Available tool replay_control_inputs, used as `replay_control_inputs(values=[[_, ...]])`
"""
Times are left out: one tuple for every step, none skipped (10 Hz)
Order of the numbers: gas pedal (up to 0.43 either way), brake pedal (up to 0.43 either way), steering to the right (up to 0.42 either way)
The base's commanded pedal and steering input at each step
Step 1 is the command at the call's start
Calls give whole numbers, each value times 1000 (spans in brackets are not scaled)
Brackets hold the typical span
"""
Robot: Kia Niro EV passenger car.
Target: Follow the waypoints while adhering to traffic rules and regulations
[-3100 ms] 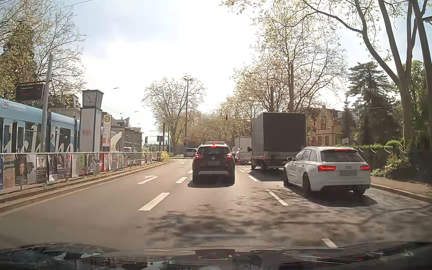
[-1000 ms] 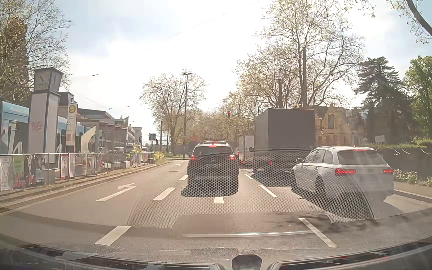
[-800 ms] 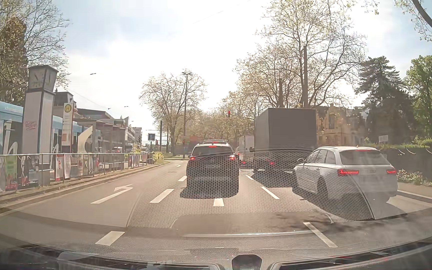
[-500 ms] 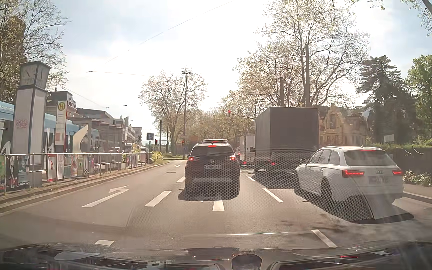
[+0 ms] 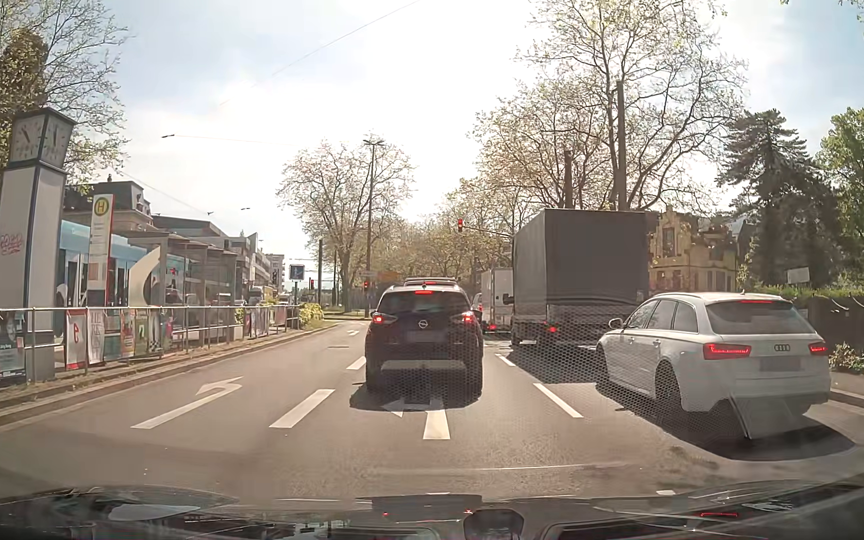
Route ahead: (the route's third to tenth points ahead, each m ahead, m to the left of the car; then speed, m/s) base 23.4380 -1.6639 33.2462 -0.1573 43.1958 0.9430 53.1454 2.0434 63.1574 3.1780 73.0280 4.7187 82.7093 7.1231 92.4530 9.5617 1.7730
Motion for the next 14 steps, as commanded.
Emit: replay_control_inputs(values=[[0, 0, -4], [0, 0, -4], [0, 0, -4], [0, 0, -4], [0, 0, -4], [0, 0, -4], [0, 0, -4], [0, 0, -4], [0, 18, -4], [0, 37, -3], [0, 61, -3], [0, 79, -3], [0, 98, -3], [0, 110, -3]])
